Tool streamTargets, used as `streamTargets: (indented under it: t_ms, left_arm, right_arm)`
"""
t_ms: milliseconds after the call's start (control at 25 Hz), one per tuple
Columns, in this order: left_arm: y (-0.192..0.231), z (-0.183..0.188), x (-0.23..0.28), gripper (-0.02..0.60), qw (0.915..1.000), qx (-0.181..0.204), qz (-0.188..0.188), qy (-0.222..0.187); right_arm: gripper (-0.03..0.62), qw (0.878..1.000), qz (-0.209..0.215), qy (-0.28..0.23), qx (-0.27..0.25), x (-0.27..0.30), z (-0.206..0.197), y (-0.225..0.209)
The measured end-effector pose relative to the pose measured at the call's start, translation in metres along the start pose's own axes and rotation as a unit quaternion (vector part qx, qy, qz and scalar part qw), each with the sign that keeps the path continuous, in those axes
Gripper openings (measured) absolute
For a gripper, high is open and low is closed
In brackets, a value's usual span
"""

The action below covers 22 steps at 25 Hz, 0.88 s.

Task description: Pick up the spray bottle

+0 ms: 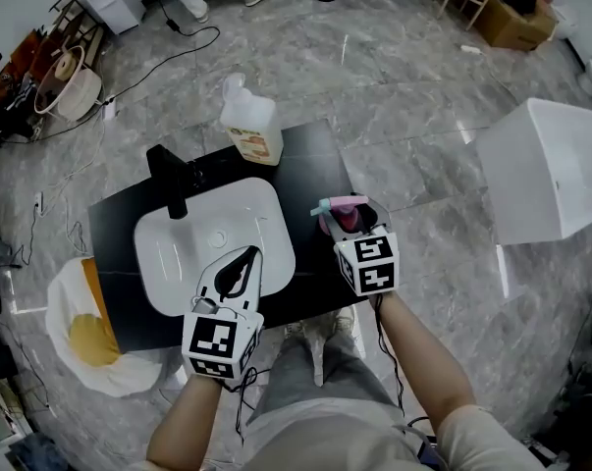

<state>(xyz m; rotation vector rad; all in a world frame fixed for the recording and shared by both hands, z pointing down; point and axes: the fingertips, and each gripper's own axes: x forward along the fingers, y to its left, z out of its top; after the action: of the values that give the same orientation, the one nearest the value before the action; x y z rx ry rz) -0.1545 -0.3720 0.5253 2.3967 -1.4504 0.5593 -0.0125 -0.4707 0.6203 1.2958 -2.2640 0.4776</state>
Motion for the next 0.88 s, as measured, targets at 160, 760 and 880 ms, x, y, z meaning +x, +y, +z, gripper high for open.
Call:
streamTargets:
  t_ms: [160, 760, 880]
  left_arm:
    - [-0.003, 0.011, -0.007, 0.023, 0.9999, 0.007, -0.003, -0.010]
    - [-0.015, 0.130, -0.071, 0.023, 0.9897, 0.067, 0.021, -0.125]
    - [-0.018, 0.156, -0.090, 0.023, 0.9858, 0.073, 0.023, -0.150]
  right_arm:
    - [0.259, 1.000, 0.018, -0.021, -0.001, -0.022, 0.024, 0.004]
    - [0.250, 0.981, 0.043, -0.174, -0.072, -0.185, 0.182, 0.027]
    - [0.250, 0.973, 0.050, -0.210, -0.087, -0.220, 0.211, 0.036]
